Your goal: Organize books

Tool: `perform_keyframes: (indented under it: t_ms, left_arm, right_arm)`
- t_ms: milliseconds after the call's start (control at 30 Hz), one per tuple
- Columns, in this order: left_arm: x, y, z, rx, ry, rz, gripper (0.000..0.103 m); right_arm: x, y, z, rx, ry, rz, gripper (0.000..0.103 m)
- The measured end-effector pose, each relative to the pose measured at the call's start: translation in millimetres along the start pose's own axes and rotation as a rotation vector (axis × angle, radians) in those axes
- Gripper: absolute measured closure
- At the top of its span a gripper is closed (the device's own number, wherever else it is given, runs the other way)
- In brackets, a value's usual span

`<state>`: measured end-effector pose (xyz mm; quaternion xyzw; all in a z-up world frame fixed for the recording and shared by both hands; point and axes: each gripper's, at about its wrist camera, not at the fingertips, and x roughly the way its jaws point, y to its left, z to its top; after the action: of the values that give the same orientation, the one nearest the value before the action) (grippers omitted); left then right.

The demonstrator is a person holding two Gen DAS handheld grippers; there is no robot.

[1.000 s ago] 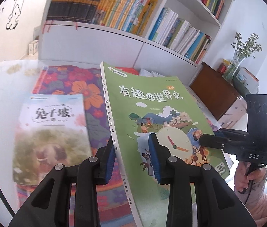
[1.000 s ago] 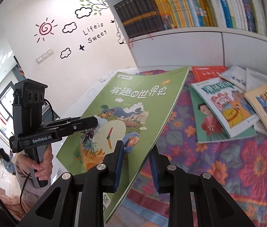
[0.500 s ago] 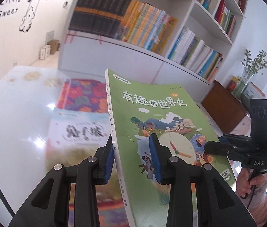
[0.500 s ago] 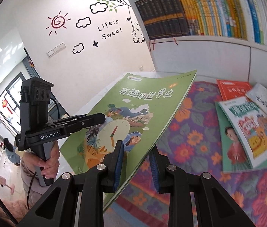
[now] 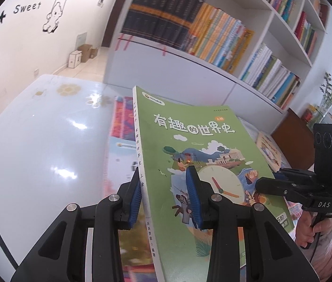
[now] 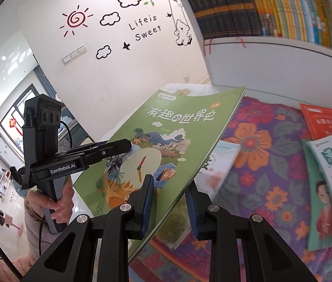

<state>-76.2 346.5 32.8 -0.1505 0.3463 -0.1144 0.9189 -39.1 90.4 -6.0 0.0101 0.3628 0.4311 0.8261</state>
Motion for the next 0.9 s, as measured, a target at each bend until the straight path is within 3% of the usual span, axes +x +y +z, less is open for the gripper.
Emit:
perform_keyframes:
  t_ms: [233,800,900]
  left_arm:
    - [25,23,-8,-0.032,0.044,0.018,0.07]
    - [64,36,-26,-0.039,0.146,0.054,0.069]
    - [72,39,-30,-0.025,0.168,0.097,0.068]
  right_arm:
    - [37,-3,-3,-0.012,0.047,-0.014,0.077]
    - [81,-41,-23,0.125,0.117,0.009,0.077]
    - [85,-45,-27,0.136,0.111,0.001,0.076]
